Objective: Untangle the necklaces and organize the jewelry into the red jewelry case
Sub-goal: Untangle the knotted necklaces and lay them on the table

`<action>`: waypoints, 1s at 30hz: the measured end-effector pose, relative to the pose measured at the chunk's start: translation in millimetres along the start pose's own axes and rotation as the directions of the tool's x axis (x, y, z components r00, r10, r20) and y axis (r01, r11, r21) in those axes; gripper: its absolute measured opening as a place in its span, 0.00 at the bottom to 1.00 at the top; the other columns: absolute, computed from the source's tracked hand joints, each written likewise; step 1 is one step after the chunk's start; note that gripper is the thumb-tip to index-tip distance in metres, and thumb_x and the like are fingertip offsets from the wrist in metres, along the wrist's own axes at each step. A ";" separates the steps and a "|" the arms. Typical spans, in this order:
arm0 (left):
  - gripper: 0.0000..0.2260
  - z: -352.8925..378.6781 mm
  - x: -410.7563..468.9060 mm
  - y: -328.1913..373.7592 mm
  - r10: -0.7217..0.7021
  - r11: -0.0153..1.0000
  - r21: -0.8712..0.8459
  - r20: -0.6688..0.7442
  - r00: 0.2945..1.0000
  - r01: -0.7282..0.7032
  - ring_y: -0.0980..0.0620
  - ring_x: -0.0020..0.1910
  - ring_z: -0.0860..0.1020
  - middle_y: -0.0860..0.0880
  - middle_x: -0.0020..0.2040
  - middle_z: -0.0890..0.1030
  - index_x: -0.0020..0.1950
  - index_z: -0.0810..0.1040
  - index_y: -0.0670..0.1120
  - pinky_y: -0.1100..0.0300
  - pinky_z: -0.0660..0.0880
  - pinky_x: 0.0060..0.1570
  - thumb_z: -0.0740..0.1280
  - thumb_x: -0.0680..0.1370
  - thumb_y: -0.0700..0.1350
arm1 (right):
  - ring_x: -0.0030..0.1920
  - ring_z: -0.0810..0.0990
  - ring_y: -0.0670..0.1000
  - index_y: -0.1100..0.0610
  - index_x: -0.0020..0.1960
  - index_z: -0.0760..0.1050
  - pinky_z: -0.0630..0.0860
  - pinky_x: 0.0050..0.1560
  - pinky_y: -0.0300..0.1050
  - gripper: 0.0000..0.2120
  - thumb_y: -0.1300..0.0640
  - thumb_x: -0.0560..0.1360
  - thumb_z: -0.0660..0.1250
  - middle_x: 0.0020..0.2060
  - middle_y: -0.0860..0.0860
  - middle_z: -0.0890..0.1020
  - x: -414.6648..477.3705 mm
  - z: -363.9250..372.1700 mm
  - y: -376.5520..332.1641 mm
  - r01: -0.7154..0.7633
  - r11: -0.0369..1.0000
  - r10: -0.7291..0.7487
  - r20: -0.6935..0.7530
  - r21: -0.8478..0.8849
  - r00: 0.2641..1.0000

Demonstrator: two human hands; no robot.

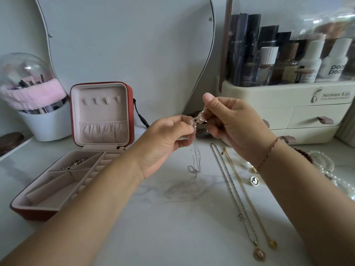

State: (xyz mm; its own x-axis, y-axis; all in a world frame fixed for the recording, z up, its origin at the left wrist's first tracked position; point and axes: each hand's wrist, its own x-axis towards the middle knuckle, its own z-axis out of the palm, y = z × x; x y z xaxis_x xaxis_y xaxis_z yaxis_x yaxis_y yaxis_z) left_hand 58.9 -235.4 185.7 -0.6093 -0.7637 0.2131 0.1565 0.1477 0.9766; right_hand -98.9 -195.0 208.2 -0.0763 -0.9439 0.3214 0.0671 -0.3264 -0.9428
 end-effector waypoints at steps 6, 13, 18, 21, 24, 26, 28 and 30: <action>0.02 -4.7 -1.6 5.9 -0.015 0.976 -0.214 0.167 0.986 0.051 0.53 0.42 0.76 0.48 0.42 0.75 0.30 0.73 0.50 0.60 0.74 0.45 0.65 0.60 0.45 | 0.20 0.65 0.48 0.60 0.36 0.69 0.59 0.21 0.36 0.16 0.52 0.78 0.63 0.25 0.54 0.75 0.3 -0.9 1.2 -0.002 0.999 0.002 -0.003 -0.049 1.000; 0.07 -9.9 -1.5 13.7 -0.072 0.922 -0.385 -0.061 0.996 0.043 0.51 0.45 0.77 0.49 0.42 0.79 0.28 0.74 0.49 0.56 0.71 0.49 0.61 0.66 0.48 | 0.20 0.61 0.47 0.57 0.37 0.66 0.57 0.24 0.38 0.16 0.50 0.81 0.57 0.33 0.56 0.81 3.9 -9.2 -2.4 -0.049 0.992 0.051 -0.012 0.119 0.999; 0.10 -7.8 1.6 12.6 -0.189 0.872 -0.484 -0.207 0.960 0.067 0.50 0.42 0.81 0.48 0.38 0.82 0.28 0.76 0.48 0.55 0.72 0.50 0.63 0.68 0.49 | 0.22 0.63 0.49 0.55 0.39 0.64 0.62 0.24 0.38 0.15 0.50 0.82 0.54 0.35 0.57 0.82 2.9 -7.0 -3.2 -0.087 0.976 0.081 0.043 0.198 0.996; 0.11 -7.4 1.7 10.9 -0.221 0.875 -0.476 -0.223 0.949 0.092 0.50 0.40 0.81 0.48 0.36 0.82 0.26 0.76 0.48 0.56 0.72 0.50 0.64 0.68 0.50 | 0.23 0.66 0.50 0.55 0.39 0.64 0.64 0.24 0.37 0.15 0.50 0.82 0.53 0.33 0.55 0.82 2.8 -5.7 -3.9 -0.079 0.977 0.078 0.012 0.198 0.997; 0.17 -8.9 2.5 7.7 -0.272 0.912 -0.375 -0.244 0.931 0.168 0.50 0.37 0.82 0.48 0.35 0.82 0.24 0.75 0.49 0.56 0.72 0.46 0.63 0.74 0.50 | 0.23 0.66 0.49 0.56 0.38 0.63 0.64 0.24 0.37 0.16 0.50 0.82 0.53 0.34 0.54 0.83 2.7 -5.7 -4.6 -0.077 0.977 0.079 -0.001 0.201 0.997; 0.21 -8.7 3.1 6.3 -0.290 0.924 -0.328 -0.272 0.918 0.195 0.50 0.35 0.81 0.48 0.34 0.82 0.24 0.75 0.48 0.56 0.72 0.44 0.61 0.77 0.52 | 0.22 0.66 0.49 0.56 0.38 0.63 0.63 0.24 0.38 0.16 0.50 0.82 0.53 0.31 0.57 0.81 2.6 -5.6 -3.9 -0.078 0.977 0.082 -0.010 0.199 0.997; 0.22 -8.2 3.3 6.0 -0.293 0.925 -0.329 -0.296 0.909 0.191 0.50 0.35 0.81 0.47 0.34 0.82 0.24 0.75 0.48 0.56 0.72 0.42 0.61 0.77 0.53 | 0.21 0.65 0.49 0.56 0.38 0.63 0.62 0.24 0.38 0.17 0.50 0.82 0.53 0.29 0.62 0.77 2.8 -5.0 -3.1 -0.080 0.979 0.082 -0.001 0.186 0.997; 0.23 -7.9 3.5 6.6 -0.292 0.916 -0.364 -0.316 0.903 0.169 0.49 0.35 0.80 0.47 0.33 0.82 0.23 0.75 0.48 0.56 0.72 0.42 0.62 0.77 0.53 | 0.21 0.64 0.49 0.56 0.38 0.62 0.61 0.24 0.39 0.16 0.50 0.82 0.52 0.28 0.58 0.80 2.2 -4.2 -3.4 -0.079 0.983 0.076 0.026 0.166 0.997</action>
State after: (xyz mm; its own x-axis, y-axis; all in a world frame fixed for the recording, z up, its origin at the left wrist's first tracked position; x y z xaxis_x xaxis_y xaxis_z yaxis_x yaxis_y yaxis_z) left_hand 64.0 -242.1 192.6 -0.3503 -0.9310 -0.1023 0.3231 -0.2226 0.9198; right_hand -103.5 -195.7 211.7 -0.0447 -0.9669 0.2513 0.2370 -0.2546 -0.9376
